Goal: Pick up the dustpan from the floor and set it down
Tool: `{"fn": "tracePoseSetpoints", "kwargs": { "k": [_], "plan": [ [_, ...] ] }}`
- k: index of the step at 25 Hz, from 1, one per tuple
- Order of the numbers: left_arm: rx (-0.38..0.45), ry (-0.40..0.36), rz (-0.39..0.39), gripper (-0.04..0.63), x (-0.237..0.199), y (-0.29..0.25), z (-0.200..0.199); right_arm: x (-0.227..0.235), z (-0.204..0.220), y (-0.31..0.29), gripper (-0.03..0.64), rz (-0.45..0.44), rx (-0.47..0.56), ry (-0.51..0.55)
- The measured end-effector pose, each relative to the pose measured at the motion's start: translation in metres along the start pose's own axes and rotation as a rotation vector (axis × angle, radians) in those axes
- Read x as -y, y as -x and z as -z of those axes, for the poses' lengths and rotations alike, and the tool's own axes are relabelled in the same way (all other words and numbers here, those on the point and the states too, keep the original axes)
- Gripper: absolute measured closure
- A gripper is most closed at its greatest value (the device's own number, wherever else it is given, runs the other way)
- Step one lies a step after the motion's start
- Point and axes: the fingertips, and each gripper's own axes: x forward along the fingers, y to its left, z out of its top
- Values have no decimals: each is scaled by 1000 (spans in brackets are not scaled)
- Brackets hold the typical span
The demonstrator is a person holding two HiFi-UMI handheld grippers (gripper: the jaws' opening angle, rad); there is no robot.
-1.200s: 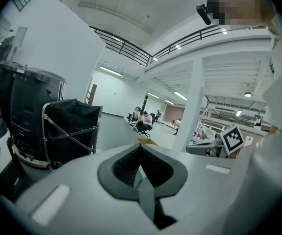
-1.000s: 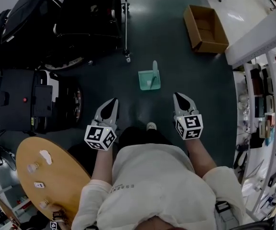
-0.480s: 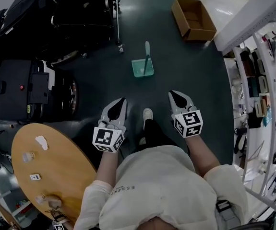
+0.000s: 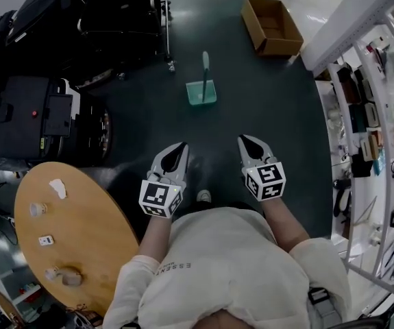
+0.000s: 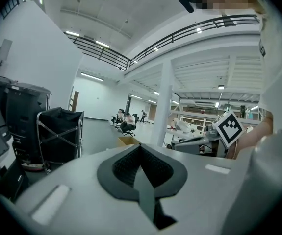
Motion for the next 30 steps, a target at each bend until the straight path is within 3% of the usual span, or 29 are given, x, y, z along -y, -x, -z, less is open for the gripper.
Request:
{"fn": "tracePoseSetpoints", "kwargs": {
  "k": [7, 15, 30],
  "plan": [
    [27, 9, -24, 584, 28, 8, 0, 3, -1, 24, 627, -15, 17, 44],
    [19, -58, 18, 584, 72, 10, 8, 2, 7, 52, 627, -34, 27, 57],
    [28, -44, 43, 584, 86, 13, 9, -4, 13, 70, 627, -35, 36, 58]
  ]
}}
